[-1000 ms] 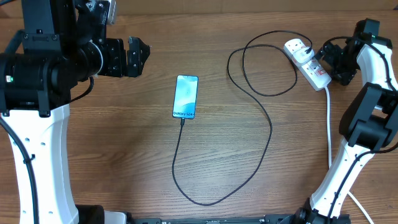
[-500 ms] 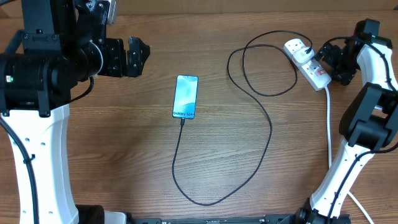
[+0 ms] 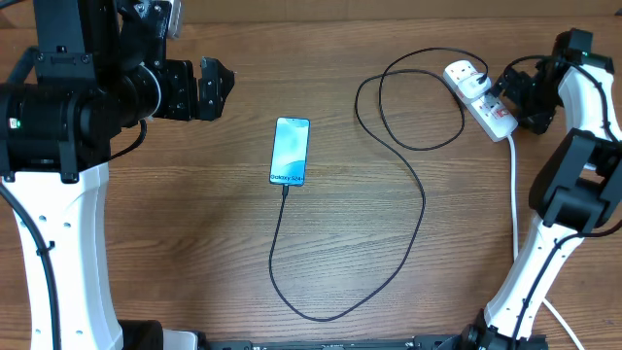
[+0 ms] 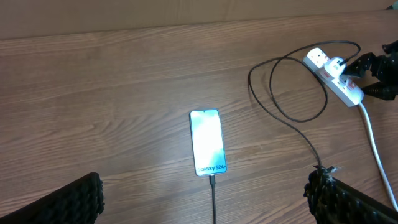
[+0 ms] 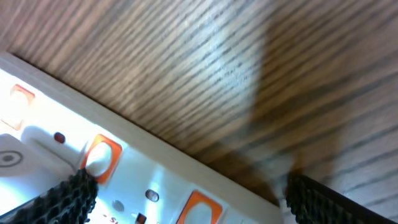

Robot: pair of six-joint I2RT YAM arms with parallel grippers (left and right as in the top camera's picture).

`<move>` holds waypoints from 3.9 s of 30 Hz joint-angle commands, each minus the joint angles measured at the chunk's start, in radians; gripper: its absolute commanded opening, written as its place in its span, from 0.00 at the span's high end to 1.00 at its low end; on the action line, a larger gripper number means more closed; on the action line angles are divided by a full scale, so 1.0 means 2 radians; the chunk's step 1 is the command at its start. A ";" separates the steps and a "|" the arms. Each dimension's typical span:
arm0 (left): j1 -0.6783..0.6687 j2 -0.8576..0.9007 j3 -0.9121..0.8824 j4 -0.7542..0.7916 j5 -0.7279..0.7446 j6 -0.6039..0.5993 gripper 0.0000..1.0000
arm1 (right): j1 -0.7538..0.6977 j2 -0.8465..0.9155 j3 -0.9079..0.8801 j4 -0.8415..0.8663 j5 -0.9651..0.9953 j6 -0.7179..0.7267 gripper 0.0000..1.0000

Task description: Plug charger to phone and switch on socket

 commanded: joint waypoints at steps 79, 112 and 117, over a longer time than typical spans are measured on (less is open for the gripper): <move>-0.003 0.001 0.001 0.000 -0.003 -0.003 0.01 | 0.035 0.002 -0.051 0.026 0.079 0.000 0.00; -0.003 0.001 0.001 0.000 -0.003 -0.003 0.00 | 0.050 0.002 -0.051 0.027 0.041 -0.003 0.00; -0.003 0.001 0.001 0.001 -0.003 -0.003 0.00 | 0.038 -0.012 -0.025 0.009 0.039 0.003 0.00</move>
